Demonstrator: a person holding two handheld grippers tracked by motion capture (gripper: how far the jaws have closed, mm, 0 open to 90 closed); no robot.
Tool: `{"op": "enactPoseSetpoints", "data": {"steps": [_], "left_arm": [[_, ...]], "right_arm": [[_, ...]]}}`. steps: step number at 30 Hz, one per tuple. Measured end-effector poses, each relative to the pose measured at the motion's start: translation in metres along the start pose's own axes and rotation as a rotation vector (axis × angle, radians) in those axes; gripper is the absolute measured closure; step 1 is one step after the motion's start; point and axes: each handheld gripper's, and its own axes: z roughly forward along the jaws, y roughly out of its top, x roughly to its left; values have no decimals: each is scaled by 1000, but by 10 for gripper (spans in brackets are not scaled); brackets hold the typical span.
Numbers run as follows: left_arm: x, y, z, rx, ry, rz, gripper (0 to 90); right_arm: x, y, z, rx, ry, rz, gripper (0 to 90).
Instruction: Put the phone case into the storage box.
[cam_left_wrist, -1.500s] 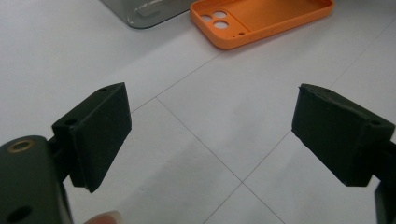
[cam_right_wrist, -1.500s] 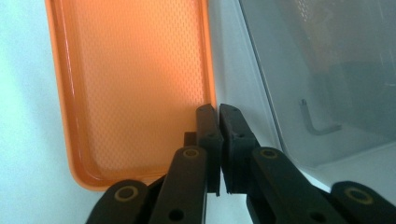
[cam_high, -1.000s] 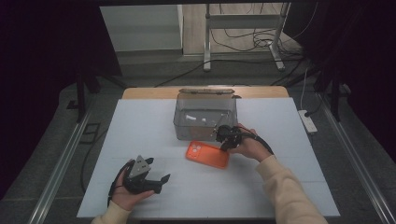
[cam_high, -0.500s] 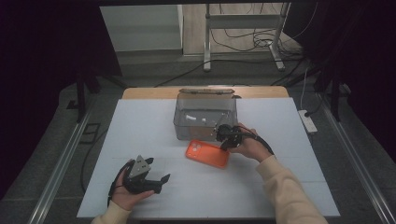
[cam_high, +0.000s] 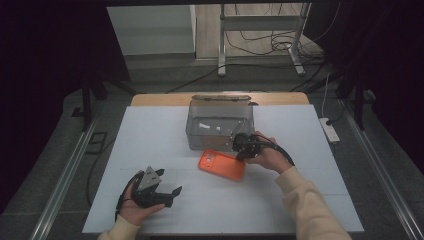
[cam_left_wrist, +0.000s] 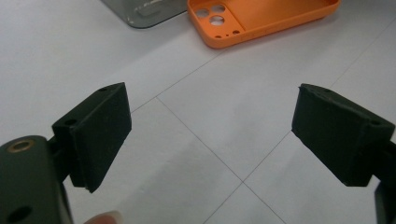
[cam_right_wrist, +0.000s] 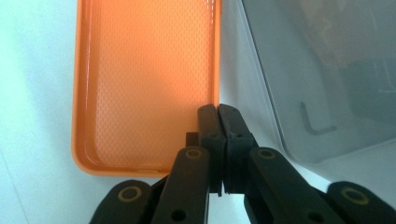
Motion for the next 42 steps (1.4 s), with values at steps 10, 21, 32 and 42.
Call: {"op": "enactPoseSetpoints", "data": {"steps": [10,21,32,42], "left_arm": [[0,0,0,-1,0,-1,122],[1,0,0,-2,2,-2,122],[2,0,0,2,1,-4,122],[2,-1,0,4,3,-5,122]], "right_arm": [[1,-1,-7,-26,4,-14,884],[2,-3,-16,-57,-7,-21,886],[3,-4,-26,-99,-13,-25,887],[3,-8,-36,-145,-13,-28,888]]}}
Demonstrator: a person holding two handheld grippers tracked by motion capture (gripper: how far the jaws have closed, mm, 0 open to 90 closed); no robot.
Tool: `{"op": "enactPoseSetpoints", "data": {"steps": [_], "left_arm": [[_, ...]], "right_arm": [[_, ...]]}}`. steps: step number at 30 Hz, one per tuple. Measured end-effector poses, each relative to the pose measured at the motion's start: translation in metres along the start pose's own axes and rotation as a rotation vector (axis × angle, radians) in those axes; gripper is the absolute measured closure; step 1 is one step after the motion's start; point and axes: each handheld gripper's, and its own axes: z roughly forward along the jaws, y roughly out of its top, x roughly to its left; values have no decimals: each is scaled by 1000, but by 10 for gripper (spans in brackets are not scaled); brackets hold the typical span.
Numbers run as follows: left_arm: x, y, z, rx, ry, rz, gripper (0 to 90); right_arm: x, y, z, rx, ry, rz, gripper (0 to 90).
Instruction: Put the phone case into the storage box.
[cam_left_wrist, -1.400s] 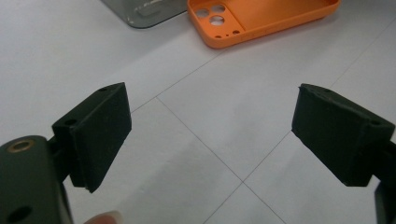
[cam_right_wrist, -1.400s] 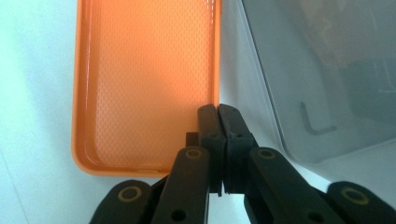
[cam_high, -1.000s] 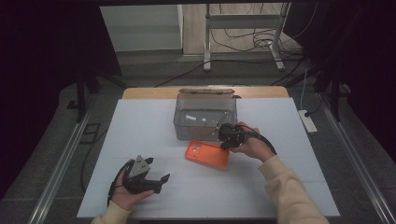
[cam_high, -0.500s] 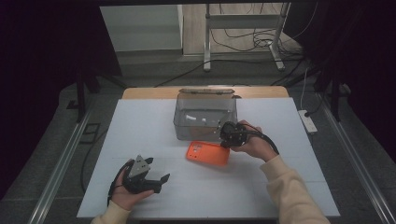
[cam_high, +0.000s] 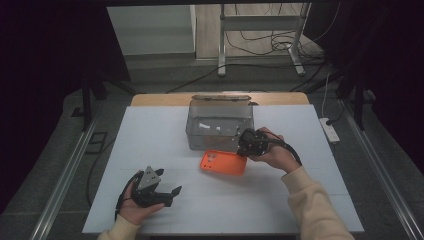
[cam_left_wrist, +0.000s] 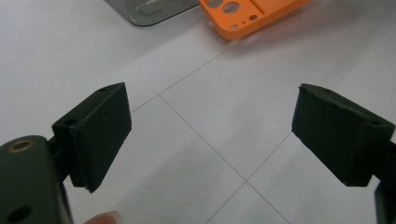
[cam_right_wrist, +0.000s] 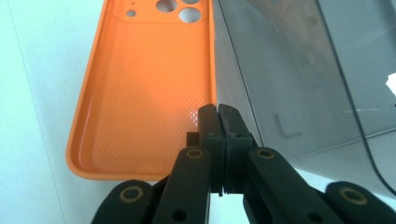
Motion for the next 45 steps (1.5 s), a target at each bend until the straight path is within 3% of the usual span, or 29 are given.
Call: {"op": "enactPoseSetpoints", "data": {"steps": [16,27,45], "left_arm": [[1,1,0,-3,-2,-7,122],[3,8,0,-32,-19,-38,126],[12,38,11,-76,-140,-134,156]], "right_arm": [[4,1,-14,-51,-8,-18,891],[8,1,-22,-80,-21,-29,890],[15,5,-33,-122,-30,-60,891]]}}
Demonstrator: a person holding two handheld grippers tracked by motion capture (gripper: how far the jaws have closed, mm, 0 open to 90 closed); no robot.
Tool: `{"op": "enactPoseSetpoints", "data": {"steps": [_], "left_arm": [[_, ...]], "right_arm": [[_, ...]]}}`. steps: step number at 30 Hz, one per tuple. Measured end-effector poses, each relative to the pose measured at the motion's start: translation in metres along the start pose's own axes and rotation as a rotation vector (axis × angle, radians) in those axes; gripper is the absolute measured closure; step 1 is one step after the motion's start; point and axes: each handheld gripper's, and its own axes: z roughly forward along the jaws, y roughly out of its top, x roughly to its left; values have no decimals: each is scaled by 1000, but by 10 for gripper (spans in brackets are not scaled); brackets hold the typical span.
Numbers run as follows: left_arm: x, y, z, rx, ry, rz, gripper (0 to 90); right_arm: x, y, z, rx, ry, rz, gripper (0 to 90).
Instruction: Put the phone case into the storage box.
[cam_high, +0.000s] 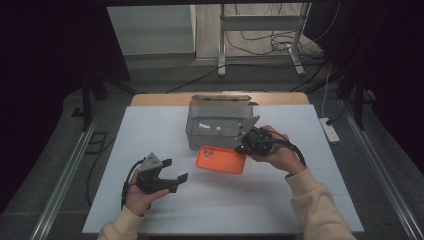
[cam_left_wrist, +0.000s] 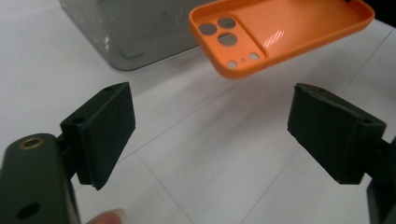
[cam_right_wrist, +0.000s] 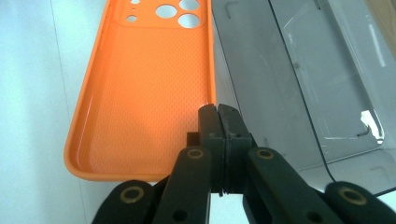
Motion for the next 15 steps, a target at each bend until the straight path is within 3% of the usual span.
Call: {"op": "enactPoseSetpoints", "data": {"steps": [7,10,15], "left_arm": [[2,14,10,13,-41,-16,170],[5,22,19,38,-87,-58,178],[9,27,28,52,-122,-94,185]], "right_arm": [[1,0,0,-5,-1,-10,891],[2,0,-1,-15,-1,-19,891],[3,0,-2,-18,-7,-22,891]]}}
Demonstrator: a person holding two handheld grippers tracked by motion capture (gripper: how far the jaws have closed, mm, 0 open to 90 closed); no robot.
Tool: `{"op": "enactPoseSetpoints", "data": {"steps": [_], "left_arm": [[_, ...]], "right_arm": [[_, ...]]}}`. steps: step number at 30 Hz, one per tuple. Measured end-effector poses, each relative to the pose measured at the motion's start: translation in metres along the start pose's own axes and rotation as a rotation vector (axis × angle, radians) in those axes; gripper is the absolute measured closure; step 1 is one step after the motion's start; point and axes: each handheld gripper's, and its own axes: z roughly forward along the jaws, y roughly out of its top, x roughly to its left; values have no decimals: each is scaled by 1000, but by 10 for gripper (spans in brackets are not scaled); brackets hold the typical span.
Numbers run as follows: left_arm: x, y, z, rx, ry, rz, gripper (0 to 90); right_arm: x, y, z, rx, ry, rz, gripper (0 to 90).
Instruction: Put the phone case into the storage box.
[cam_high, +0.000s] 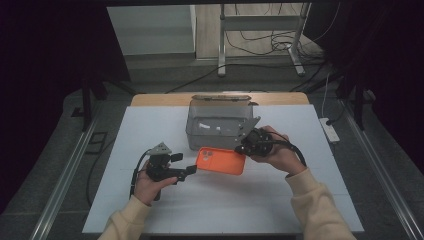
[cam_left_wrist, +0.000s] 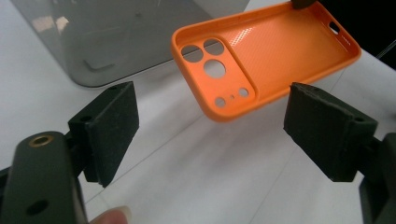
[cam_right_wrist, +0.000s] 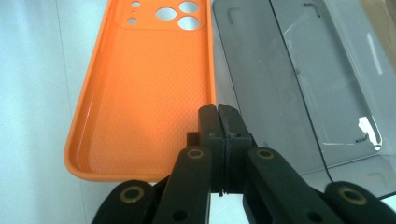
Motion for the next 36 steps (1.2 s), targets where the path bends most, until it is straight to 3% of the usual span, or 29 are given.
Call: {"op": "enactPoseSetpoints", "data": {"steps": [4,7,16,23,31,36], "left_arm": [[6,6,10,21,-21,-28,188],[12,11,20,19,-61,-63,193],[17,19,37,52,-124,-87,213],[21,19,49,66,-199,-141,247],[23,19,49,69,-242,-156,365],[22,18,48,85,-227,-139,458]], "right_arm": [[0,0,-1,-2,0,-3,891],[1,0,-1,-5,0,-3,891],[2,1,-3,-12,1,-3,891],[2,1,-6,-19,4,-4,891],[4,1,-4,-29,6,-6,890],[4,1,-4,-19,3,-11,890]]}}
